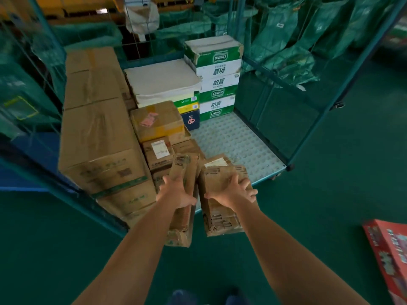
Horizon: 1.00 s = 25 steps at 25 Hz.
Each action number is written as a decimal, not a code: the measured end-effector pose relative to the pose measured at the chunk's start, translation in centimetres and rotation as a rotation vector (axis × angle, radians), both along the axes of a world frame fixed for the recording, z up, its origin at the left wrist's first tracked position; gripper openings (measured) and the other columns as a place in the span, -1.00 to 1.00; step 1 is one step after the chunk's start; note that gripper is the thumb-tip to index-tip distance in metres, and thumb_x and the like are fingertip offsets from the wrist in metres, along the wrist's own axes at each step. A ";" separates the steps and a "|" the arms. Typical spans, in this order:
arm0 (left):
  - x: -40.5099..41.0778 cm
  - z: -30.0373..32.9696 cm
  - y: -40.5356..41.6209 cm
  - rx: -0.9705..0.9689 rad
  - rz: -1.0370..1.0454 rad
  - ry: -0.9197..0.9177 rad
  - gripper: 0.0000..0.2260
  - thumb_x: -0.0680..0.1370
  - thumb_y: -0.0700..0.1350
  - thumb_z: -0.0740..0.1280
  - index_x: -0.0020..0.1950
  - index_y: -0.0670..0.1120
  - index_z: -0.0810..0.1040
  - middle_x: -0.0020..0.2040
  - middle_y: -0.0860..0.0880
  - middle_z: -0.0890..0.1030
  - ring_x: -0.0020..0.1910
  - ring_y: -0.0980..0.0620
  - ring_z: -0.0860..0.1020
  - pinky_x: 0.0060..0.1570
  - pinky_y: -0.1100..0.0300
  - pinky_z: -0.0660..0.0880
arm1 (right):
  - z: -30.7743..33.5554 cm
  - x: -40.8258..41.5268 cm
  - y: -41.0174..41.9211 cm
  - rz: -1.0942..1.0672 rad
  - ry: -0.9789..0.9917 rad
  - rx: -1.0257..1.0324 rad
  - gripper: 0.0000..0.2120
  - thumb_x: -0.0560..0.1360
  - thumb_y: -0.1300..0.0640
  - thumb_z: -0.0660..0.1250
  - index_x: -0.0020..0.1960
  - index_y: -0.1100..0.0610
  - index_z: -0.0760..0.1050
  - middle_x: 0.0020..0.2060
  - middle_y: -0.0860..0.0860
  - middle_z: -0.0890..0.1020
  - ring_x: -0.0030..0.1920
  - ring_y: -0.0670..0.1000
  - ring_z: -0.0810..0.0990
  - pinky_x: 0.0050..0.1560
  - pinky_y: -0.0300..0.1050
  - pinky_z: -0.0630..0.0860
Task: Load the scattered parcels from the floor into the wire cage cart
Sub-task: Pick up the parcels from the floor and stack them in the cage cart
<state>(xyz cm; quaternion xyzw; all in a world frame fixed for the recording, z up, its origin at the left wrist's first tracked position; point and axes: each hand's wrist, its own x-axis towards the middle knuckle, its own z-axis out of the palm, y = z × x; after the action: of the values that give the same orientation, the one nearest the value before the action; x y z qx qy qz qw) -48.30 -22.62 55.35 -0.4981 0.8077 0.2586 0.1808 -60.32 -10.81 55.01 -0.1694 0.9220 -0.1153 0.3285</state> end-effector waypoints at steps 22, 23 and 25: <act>-16.8 -7.0 -22.4 0.071 0.580 -0.155 -0.10 0.36 0.13 0.50 0.54 0.03 0.04 0.53 -0.21 -0.03 0.42 -0.24 0.25 0.17 -0.10 0.45 | -8.6 -21.3 -30.1 0.326 -0.082 0.203 0.12 0.30 -0.37 0.41 0.56 -0.06 -0.22 0.54 0.14 -0.20 0.48 0.44 -0.15 0.46 0.33 0.01; -17.1 -7.6 -22.8 0.084 0.586 -0.149 -0.12 0.37 0.13 0.49 0.54 0.03 0.05 0.54 -0.20 -0.03 0.43 -0.24 0.24 0.18 -0.10 0.44 | -9.2 -21.8 -31.3 0.350 -0.088 0.198 0.12 0.30 -0.36 0.42 0.56 -0.06 -0.21 0.54 0.14 -0.20 0.47 0.44 -0.15 0.46 0.32 0.01; -17.7 -8.4 -23.6 0.104 0.625 -0.158 -0.14 0.38 0.12 0.49 0.53 0.04 0.08 0.54 -0.19 -0.03 0.44 -0.24 0.22 0.19 -0.10 0.43 | -10.3 -22.6 -33.6 0.408 -0.096 0.182 0.12 0.30 -0.35 0.43 0.56 -0.06 -0.20 0.54 0.13 -0.20 0.47 0.44 -0.16 0.47 0.32 0.00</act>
<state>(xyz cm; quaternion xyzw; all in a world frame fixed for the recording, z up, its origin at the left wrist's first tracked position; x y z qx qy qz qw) -65.99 -46.26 47.00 -0.7306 0.5848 0.3030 0.1801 -82.92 -44.46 44.72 -0.3164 0.8585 0.0291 0.4025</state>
